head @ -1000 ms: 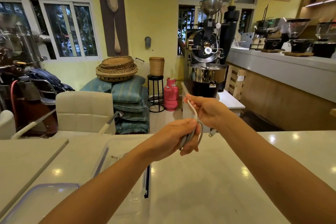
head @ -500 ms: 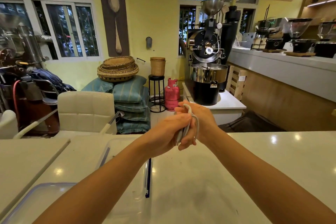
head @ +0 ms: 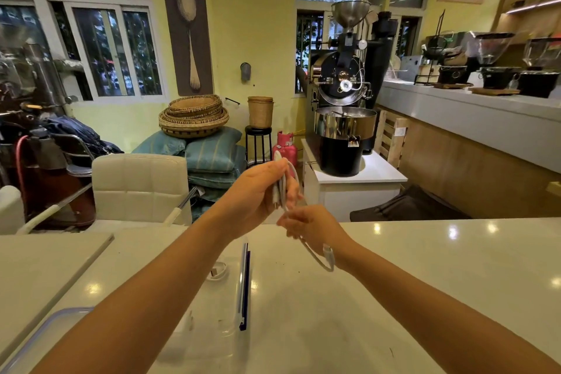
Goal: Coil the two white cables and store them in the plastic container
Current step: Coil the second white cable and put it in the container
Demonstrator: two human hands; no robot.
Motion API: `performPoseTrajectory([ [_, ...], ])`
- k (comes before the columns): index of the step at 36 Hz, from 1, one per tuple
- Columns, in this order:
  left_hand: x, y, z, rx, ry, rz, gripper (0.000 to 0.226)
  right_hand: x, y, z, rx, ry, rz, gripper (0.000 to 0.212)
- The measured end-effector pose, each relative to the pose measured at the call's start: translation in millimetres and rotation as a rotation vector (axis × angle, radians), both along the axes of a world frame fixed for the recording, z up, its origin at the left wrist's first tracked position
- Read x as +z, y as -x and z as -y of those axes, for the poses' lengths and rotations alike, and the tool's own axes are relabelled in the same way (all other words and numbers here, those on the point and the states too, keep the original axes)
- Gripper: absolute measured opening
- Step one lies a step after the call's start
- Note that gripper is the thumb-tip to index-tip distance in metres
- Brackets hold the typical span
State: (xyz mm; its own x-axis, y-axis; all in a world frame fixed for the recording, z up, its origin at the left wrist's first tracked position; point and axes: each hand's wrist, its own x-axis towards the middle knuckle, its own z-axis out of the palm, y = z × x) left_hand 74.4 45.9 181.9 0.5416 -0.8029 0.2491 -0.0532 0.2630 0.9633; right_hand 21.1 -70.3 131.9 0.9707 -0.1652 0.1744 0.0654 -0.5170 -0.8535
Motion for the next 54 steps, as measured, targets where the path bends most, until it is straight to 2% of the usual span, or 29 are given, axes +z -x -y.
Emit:
performPoseTrajectory([
  [7, -5, -10, -2, 0.114, -0.069, 0.066, 0.037, -10, 8, -1, 0.077, -0.055, -0.112, 0.024],
  [10, -6, -6, -3, 0.038, -0.083, 0.082, 0.036, -11, 7, 4, 0.065, -0.066, -0.142, 0.011],
  [12, -4, -3, -5, -0.077, -0.079, 0.064, 0.032, -11, 4, 12, 0.028, -0.038, -0.141, 0.016],
  [17, -4, 12, -2, -0.389, -0.063, -0.036, 0.032, -3, -4, 32, -0.13, 0.016, 0.009, 0.035],
  [23, -11, 23, 3, -0.559, -0.092, -0.133, 0.033, 14, -14, 53, -0.266, 0.045, 0.25, 0.018],
  [27, -11, 20, 0, -0.47, -0.039, -0.109, 0.032, 22, -18, 72, -0.358, -0.037, 0.297, 0.018],
  [30, -9, 18, -1, -0.4, 0.004, -0.103, 0.036, 21, -18, 78, -0.358, -0.049, 0.249, 0.018],
  [35, -6, 19, 3, -0.372, 0.061, -0.052, 0.034, 4, -13, 59, -0.193, -0.035, 0.047, 0.022],
  [37, -4, 16, 4, -0.287, 0.08, -0.038, 0.031, -7, -10, 48, -0.14, -0.012, -0.031, 0.025],
  [39, -4, 9, 4, -0.16, 0.06, -0.01, 0.036, -18, -4, 35, -0.065, 0.045, -0.118, 0.018],
  [41, -5, 2, 1, -0.038, 0.026, 0.021, 0.04, -27, 5, 21, 0.007, 0.065, -0.168, 0.027],
  [44, -8, -7, -2, 0.091, -0.057, 0.093, 0.035, -28, 21, 3, 0.108, -0.002, -0.184, 0.035],
  [48, -13, -14, -5, 0.169, -0.133, 0.136, 0.028, -8, 38, -2, 0.181, -0.19, -0.146, 0.015],
  [51, -14, -15, -5, 0.19, -0.184, 0.181, 0.027, 5, 44, 2, 0.212, -0.268, -0.105, 0.013],
  [54, -13, -14, -2, 0.203, -0.2, 0.214, 0.026, 13, 47, 4, 0.276, -0.349, -0.157, 0.02],
])
